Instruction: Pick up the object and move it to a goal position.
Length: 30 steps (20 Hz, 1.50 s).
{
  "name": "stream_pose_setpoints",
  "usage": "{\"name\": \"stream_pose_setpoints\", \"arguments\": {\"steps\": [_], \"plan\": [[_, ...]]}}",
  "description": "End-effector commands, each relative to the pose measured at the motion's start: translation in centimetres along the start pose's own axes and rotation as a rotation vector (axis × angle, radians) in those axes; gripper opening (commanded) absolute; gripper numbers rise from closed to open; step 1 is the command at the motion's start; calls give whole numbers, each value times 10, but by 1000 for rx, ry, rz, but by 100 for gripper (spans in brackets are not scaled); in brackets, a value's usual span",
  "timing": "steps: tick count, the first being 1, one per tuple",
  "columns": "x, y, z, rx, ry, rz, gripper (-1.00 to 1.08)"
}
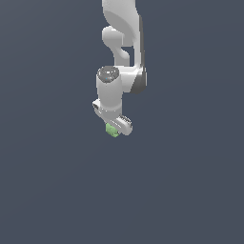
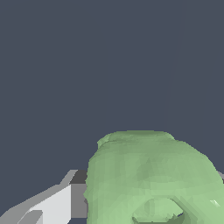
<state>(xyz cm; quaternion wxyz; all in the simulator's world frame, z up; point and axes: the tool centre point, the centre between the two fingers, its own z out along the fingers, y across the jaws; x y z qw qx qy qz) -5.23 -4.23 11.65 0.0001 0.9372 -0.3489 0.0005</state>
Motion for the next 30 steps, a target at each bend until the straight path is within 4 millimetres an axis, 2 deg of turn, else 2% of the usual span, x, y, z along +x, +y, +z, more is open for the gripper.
{"name": "stream_pose_setpoints", "arguments": {"steps": [1,16,23,30], "plan": [[10,-3,-21,0,0,0,-100],[76,-24,-149,-1,1,1,-100],[100,-33,-195,-1,0,0,-100],[120,-40,-231,-1,0,0,-100]]}}
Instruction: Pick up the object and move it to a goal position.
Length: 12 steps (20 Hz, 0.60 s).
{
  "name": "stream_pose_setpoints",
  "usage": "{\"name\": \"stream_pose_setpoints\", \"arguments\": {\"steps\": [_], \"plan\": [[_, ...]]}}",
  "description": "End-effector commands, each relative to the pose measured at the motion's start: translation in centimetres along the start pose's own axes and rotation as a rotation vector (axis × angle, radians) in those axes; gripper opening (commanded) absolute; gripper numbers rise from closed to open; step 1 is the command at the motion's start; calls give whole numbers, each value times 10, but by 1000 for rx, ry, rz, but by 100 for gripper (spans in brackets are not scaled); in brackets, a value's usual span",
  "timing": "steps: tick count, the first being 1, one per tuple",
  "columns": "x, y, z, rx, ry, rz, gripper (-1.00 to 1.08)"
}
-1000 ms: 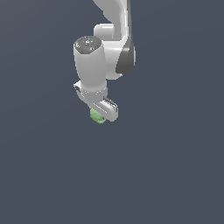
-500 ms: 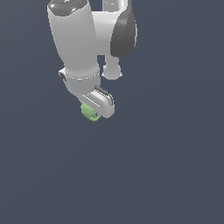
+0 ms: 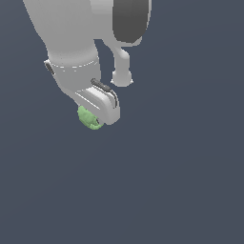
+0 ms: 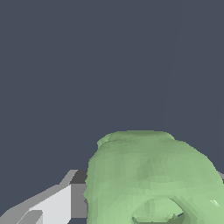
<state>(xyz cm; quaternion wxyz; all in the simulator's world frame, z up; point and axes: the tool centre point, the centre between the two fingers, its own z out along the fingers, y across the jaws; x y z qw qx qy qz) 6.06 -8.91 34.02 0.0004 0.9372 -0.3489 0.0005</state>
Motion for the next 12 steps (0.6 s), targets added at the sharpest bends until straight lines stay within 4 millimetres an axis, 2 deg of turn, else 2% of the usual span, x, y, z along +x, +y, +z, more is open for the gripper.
{"name": "stream_pose_setpoints", "arguments": {"steps": [1,12], "plan": [[7,-2,-12,0,0,0,-100],[30,-11,-53,0,-1,-1,-100]]}}
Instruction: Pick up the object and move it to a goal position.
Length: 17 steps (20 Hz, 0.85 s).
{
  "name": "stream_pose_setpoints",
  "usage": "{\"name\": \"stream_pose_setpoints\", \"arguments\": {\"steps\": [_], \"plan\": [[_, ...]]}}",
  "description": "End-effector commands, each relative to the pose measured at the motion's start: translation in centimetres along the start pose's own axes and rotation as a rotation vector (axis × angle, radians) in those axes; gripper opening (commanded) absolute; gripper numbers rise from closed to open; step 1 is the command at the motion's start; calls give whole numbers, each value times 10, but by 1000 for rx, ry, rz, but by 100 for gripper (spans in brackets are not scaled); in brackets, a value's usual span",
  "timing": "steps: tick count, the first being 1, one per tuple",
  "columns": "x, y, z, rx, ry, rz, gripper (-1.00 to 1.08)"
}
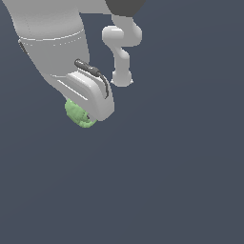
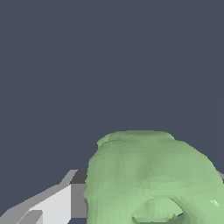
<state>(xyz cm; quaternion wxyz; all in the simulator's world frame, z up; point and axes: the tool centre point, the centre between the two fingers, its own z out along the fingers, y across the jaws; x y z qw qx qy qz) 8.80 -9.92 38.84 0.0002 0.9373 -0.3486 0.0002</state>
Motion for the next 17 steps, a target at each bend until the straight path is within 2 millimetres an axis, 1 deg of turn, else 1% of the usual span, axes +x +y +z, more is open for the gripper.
{"name": "stream_pose_setpoints", "arguments": {"steps": [1,8,17], "plan": [[4,-2,-7,0,0,0,-100],[11,-4,-19,0,0,0,-100],[14,-6,-23,0,0,0,-100]]}}
